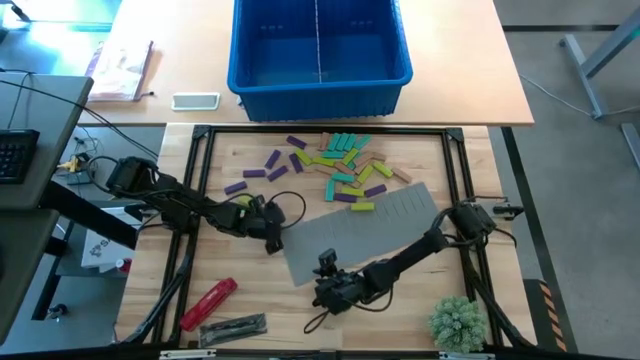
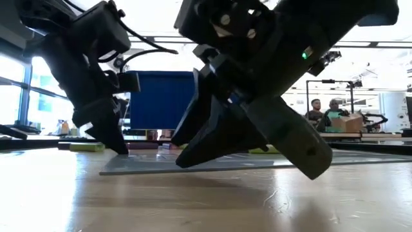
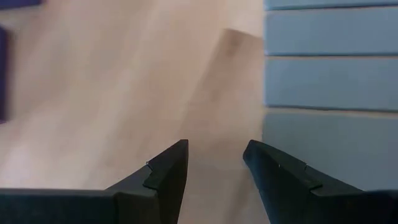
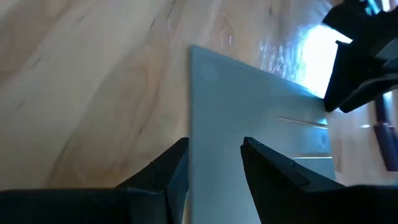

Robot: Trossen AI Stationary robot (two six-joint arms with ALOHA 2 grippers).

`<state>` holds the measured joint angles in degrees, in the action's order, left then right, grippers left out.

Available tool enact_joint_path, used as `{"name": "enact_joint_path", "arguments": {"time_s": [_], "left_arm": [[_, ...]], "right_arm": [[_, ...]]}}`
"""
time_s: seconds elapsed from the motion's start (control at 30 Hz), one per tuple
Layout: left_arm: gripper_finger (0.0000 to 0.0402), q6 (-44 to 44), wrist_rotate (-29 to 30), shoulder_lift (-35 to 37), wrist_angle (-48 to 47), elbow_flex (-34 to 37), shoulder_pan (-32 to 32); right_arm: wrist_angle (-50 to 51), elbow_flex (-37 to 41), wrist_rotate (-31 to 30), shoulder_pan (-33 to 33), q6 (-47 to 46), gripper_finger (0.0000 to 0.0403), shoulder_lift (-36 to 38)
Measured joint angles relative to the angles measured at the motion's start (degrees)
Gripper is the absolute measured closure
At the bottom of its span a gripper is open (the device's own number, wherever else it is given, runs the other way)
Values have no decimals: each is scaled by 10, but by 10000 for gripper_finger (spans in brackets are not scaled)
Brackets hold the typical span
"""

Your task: Sort blocks

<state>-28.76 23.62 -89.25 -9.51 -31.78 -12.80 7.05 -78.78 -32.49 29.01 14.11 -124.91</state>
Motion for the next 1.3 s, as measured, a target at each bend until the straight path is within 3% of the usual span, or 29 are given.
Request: {"name": "enact_joint_path", "arguments": {"time_s": [0.17,0.5,0.77,1.0,1.3], "left_arm": [[243,18,-59,0,29,1,-1],[243,20,-49,-2,33,1,-3],[243,26,-53,-2,41,2,-9],[243,39,-61,-3,65,2,-30],[243,49,-68,-3,65,2,-44]], "right_arm": [[0,0,11,-5,25,269,0],[4,-29,39,35,103,269,0],[13,-24,44,42,67,269,-3],[-32,-25,60,39,129,270,-46],[-54,-24,67,26,106,270,-60]]}}
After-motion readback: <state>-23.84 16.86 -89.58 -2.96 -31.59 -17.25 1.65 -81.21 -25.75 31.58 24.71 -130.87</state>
